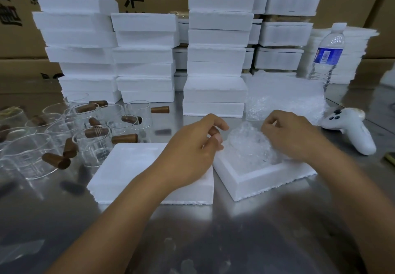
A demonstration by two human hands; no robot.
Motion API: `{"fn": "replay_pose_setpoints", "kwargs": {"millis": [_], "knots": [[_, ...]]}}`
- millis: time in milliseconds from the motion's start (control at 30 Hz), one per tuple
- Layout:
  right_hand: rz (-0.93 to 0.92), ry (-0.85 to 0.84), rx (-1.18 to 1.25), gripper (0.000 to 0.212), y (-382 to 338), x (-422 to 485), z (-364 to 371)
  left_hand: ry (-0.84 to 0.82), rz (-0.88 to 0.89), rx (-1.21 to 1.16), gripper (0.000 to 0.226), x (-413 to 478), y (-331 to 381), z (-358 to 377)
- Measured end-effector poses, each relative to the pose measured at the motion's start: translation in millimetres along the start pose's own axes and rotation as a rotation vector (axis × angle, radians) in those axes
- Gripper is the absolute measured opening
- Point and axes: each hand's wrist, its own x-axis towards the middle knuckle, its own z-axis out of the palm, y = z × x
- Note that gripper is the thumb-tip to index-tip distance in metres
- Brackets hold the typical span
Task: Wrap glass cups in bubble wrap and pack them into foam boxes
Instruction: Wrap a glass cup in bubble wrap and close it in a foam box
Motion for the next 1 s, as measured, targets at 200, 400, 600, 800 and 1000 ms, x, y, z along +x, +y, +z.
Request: {"fn": "replay_pose_setpoints", "kwargs": {"millis": [200,400,600,800,1000], "knots": [[0.088,0.199,0.173,0.033,9,4,-7,-0.124,-0.049,-0.026,0.048,-2,5,-20],[0.204,0.214,0.003,0.023,20,7,-8,-0.42,-0.134,0.156,0.082,-8,9,-36],[0.251,0.046,-0.04,0.018,28,13,-11,-0.569,-0.163,0.296,0.086,-10,8,-36],[0.26,0.034,-0.134,0.01,34,16,-10,-0.429,-0.115,0.37,0.098,-13,12,-34],[0.286,0.059,-0.189,0.016,33,12,-13,-0.039,0.113,0.304,0.079,-16,32,-52]]}}
